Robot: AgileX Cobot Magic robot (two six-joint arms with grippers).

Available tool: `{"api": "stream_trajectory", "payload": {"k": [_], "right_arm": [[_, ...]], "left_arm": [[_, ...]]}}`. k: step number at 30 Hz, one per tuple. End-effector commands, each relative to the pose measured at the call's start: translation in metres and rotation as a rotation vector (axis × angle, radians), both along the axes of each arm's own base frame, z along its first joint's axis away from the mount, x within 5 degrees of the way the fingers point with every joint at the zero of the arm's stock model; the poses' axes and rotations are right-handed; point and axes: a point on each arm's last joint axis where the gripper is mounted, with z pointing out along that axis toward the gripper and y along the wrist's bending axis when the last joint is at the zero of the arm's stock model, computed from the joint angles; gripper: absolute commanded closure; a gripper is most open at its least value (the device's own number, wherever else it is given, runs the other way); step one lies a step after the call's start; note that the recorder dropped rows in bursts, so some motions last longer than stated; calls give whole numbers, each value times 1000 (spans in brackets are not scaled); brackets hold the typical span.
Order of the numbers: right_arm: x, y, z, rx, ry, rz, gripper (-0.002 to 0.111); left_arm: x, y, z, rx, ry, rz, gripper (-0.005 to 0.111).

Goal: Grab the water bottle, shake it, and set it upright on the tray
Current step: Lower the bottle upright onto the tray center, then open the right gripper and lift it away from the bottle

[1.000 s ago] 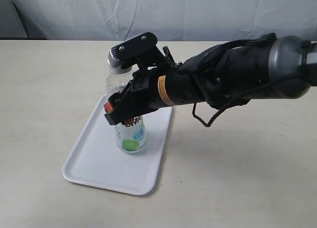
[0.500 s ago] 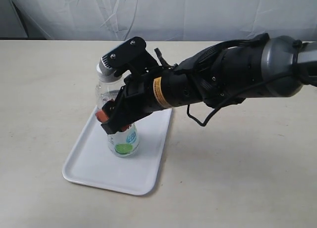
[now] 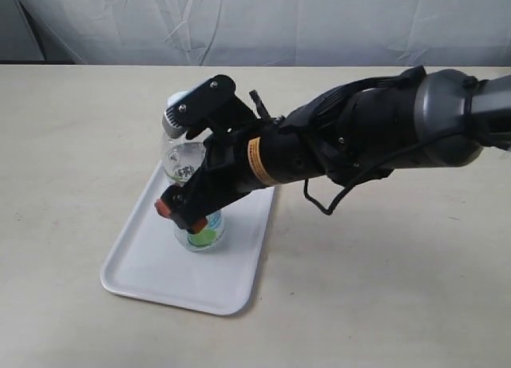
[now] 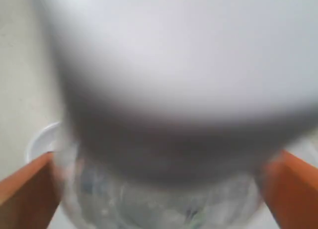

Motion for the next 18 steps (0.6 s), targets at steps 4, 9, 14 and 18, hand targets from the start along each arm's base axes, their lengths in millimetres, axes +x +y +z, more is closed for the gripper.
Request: {"api": "stream_trajectory", "payload": {"k": [4, 9, 14, 18], "right_arm": [[0, -6, 23, 39, -56, -26, 4], [3, -10, 31, 42, -96, -64, 4], [1, -16, 54, 83, -149, -92, 4], [-5, -23, 78, 139, -181, -84, 4]], "left_arm": [[0, 0, 0, -1, -7, 1, 106], [0, 0, 0, -1, -7, 1, 106], [0, 0, 0, -1, -7, 1, 106], [0, 0, 0, -1, -7, 1, 106]]}}
